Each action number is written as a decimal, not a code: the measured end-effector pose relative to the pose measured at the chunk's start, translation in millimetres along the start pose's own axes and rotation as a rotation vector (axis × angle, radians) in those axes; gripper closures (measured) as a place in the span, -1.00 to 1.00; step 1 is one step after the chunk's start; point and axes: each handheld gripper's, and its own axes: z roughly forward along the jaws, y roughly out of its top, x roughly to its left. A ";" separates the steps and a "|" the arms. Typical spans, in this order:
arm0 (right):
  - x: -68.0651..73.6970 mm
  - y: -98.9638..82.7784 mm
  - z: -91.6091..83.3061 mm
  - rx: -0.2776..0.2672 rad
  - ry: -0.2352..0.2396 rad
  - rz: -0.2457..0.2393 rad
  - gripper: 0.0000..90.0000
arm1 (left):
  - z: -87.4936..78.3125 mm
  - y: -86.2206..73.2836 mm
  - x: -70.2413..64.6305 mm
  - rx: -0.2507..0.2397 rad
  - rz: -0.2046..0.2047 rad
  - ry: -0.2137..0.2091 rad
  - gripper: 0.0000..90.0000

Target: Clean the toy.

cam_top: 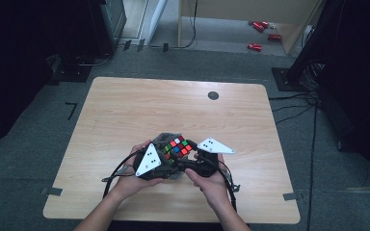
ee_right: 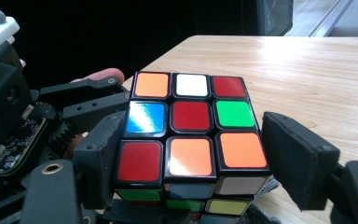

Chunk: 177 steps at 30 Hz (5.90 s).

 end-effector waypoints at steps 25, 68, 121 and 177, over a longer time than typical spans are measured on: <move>-8.7 3.6 -9.1 -0.062 -0.058 0.032 -0.44 | -5.7 3.1 3.8 0.039 -0.005 0.020 -0.22; 15.0 -52.6 58.2 0.300 -0.142 -0.373 0.22 | -48.8 -7.8 67.3 0.064 -0.150 0.173 -0.22; -16.1 -3.0 -6.2 0.004 -0.006 -0.255 0.64 | -18.5 -4.0 22.3 0.123 -0.057 -0.099 -0.22; -14.9 -7.4 -6.7 0.000 0.056 -0.195 0.68 | -32.4 1.6 33.4 0.012 -0.109 -0.065 -0.22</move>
